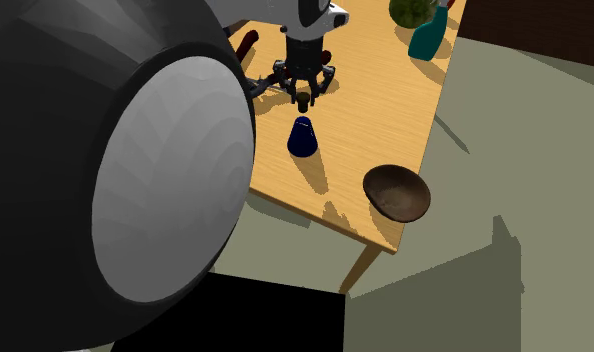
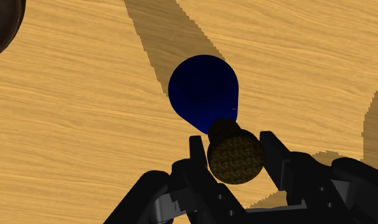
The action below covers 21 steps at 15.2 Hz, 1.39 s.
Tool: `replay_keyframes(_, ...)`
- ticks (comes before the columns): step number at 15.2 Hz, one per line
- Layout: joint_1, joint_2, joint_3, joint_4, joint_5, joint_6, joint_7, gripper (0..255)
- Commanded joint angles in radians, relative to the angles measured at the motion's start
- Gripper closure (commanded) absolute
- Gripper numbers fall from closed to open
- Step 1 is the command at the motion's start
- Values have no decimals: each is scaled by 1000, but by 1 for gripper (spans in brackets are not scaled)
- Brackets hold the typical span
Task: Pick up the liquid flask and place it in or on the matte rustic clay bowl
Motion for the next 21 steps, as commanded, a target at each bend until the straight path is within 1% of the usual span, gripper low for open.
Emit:
replay_keyframes(1, 0, 0, 0, 0, 0, 0, 0, 255)
replay_keyframes(5, 0, 0, 0, 0, 0, 0, 0, 255)
replay_keyframes(21, 0, -36, -2, 167, -4, -202, 3, 255)
